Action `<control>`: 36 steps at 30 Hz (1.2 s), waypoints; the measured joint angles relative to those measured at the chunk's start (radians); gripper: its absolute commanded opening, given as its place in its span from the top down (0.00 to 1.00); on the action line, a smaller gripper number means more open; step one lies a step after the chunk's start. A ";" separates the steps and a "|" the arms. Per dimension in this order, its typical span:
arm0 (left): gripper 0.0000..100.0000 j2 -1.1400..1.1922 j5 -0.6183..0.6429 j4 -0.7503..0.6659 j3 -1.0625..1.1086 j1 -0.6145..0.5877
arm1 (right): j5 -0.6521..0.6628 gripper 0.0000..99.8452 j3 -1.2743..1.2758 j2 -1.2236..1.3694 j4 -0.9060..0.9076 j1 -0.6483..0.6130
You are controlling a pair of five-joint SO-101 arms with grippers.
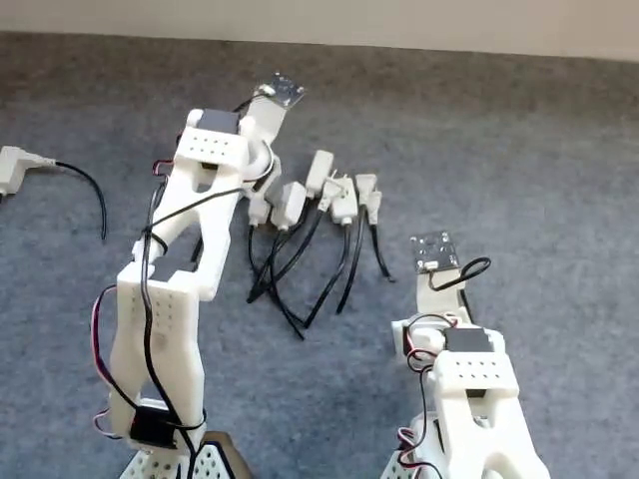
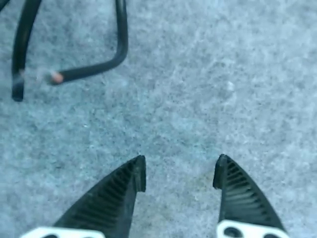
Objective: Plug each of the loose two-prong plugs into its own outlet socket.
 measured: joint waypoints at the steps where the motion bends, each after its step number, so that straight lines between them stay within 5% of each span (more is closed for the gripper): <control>1: 0.81 0.009 0.000 -0.003 0.000 0.000 | 0.000 0.78 0.000 0.000 0.000 0.000; 6: 1.00 0.029 0.003 -0.003 0.000 0.006 | 0.000 0.78 0.000 0.000 0.000 0.000; 13: 1.00 0.031 -0.117 0.103 -0.048 0.005 | 0.000 0.78 0.000 0.000 0.000 0.000; 22: 1.00 -0.026 -0.127 0.470 -0.506 0.006 | 0.000 0.78 0.000 0.000 0.000 0.000; 29: 1.00 -0.265 -0.195 0.483 -0.189 -0.009 | 0.000 0.78 0.003 0.000 0.000 0.000; 36: 1.00 -0.611 -0.488 0.485 0.359 -0.015 | 0.000 0.78 0.035 -0.002 -0.003 -0.002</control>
